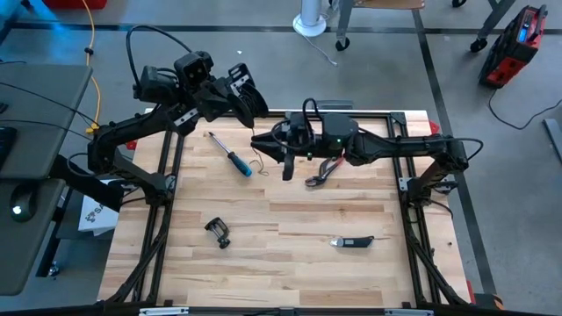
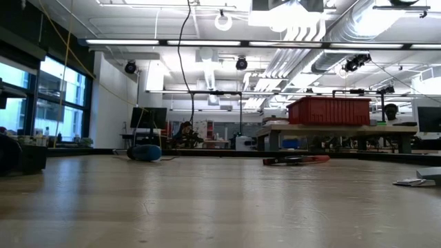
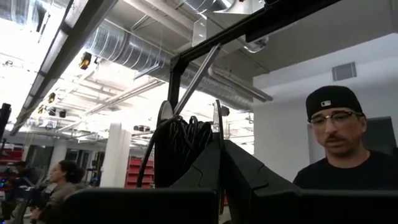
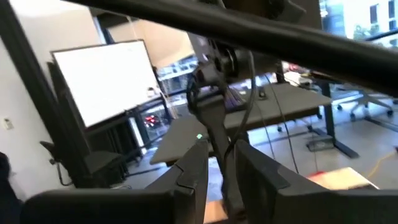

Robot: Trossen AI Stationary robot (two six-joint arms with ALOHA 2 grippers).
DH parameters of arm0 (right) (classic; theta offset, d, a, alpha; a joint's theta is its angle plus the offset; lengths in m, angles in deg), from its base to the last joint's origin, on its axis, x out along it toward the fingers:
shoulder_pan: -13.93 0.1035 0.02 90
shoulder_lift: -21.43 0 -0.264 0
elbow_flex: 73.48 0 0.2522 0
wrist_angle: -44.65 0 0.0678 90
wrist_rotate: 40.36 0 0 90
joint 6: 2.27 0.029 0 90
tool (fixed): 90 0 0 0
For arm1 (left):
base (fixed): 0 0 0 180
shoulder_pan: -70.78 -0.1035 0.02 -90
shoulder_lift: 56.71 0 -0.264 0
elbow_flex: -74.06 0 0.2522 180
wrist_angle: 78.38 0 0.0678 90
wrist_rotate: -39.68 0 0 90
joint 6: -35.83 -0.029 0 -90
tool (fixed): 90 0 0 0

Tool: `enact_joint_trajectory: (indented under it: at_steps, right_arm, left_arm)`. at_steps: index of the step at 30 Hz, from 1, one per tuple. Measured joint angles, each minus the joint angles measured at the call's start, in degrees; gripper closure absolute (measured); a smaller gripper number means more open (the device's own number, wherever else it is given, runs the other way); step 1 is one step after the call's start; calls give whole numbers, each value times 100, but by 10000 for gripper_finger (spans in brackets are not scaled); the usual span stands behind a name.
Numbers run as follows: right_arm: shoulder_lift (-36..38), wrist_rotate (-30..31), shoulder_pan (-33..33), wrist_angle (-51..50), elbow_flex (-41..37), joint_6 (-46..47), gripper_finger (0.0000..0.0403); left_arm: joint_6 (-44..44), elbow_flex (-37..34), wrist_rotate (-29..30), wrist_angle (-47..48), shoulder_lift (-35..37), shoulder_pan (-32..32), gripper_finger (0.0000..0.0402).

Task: Coil cords
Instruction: Coil the black wire onto the black spool

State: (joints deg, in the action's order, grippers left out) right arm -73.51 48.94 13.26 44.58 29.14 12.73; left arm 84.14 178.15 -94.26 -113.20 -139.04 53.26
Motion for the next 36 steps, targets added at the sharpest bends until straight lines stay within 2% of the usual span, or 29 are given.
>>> enact_joint_trajectory:
  at_steps: [8, 14, 18, 23, 30, 36]
  right_arm:
    - [4, 30, 22, 58, 0, -336, 334]
    - [-30, 50, 22, 95, 0, -347, 395]
    - [-76, 52, 52, 59, 0, -226, 400]
    - [31, -102, 213, -241, 0, -195, 402]
    - [518, -188, 492, -1161, 0, -330, 402]
    - [952, 48, 560, -1437, 0, -507, 403]
  left_arm:
    - [-88, -2, 0, 214, -7, -2, 401]
    - [-203, -2, 16, 226, -7, -2, 401]
    - [-209, -2, 21, 224, -7, -58, 401]
    - [-163, -7, -217, 414, 143, -478, 401]
    - [-337, -7, -531, 2048, 559, -1026, 401]
    - [-601, -7, -752, 3572, 889, -1108, 401]
